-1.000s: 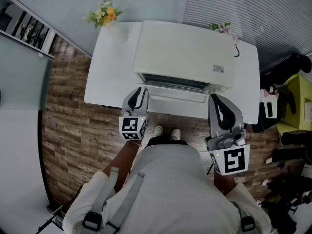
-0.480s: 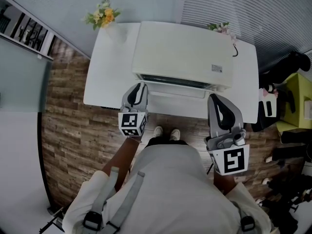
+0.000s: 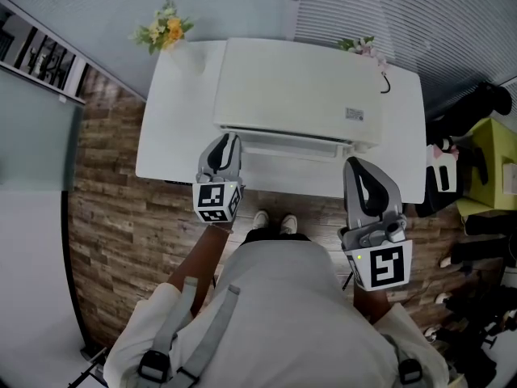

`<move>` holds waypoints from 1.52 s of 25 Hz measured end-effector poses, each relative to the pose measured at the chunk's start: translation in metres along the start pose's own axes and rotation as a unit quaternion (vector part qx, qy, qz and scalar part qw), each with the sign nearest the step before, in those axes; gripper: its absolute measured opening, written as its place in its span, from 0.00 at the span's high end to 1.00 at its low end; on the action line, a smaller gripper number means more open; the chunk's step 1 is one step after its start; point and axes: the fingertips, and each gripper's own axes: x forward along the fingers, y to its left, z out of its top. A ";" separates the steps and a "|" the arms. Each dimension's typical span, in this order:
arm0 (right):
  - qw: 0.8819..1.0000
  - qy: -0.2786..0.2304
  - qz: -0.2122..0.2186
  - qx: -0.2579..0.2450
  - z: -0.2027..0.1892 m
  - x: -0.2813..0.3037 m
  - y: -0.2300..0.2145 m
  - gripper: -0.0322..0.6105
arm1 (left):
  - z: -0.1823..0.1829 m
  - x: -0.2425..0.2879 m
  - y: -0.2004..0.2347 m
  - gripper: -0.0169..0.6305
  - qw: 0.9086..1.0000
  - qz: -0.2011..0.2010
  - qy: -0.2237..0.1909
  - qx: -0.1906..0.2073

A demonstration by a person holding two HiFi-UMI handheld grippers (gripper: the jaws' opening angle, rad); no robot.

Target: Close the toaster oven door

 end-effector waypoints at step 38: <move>1.000 0.010 -0.017 -0.002 -0.003 -0.005 -0.009 0.94 | 0.117 -0.037 -0.037 0.93 0.995 -0.038 -0.090 0.035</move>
